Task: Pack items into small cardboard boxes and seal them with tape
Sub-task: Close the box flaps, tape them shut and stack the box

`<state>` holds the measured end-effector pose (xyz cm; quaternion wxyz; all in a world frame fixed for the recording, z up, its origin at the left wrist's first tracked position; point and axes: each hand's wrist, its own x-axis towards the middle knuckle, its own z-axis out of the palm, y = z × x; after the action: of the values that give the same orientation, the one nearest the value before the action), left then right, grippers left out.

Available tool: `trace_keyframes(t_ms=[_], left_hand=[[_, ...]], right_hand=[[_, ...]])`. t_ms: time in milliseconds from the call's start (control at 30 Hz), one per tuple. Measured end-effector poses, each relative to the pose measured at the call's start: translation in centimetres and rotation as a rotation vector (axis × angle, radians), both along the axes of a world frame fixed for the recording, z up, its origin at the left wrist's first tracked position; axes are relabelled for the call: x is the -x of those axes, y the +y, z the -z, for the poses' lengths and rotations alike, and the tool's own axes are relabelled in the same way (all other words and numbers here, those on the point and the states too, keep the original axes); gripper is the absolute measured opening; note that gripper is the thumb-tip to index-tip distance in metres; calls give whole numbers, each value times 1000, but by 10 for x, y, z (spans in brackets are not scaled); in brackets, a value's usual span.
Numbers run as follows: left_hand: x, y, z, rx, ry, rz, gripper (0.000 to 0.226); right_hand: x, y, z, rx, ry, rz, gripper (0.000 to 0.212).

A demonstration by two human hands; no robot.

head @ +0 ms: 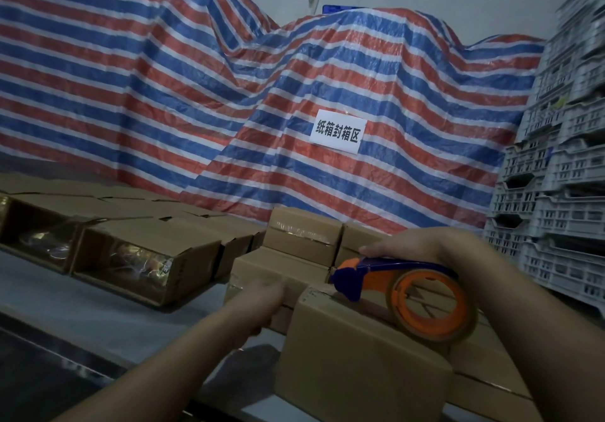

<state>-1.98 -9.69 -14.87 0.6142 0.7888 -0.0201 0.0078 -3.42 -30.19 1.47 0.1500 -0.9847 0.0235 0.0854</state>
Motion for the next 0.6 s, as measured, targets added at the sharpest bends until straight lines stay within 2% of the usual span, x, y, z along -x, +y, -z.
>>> trace_keyframes(t_ms=[167, 300, 433, 533, 600], left_hand=[[0, -9, -41, -95, -106, 41, 44], [0, -17, -41, -151, -90, 172, 32], [-3, -18, -33, -75, -63, 181, 23], [-1, -19, -30, -50, -22, 187, 23], [-2, -20, -30, -74, -23, 173, 24]], right_hand=[[-4, -2, -1, -14, 11, -31, 42], [-2, -1, 0, 1, 1, -42, 40], [0, 2, 0, -25, 8, -65, 31], [-1, 4, -1, 37, 14, -107, 20], [1, 1, -5, 10, 31, -44, 32]])
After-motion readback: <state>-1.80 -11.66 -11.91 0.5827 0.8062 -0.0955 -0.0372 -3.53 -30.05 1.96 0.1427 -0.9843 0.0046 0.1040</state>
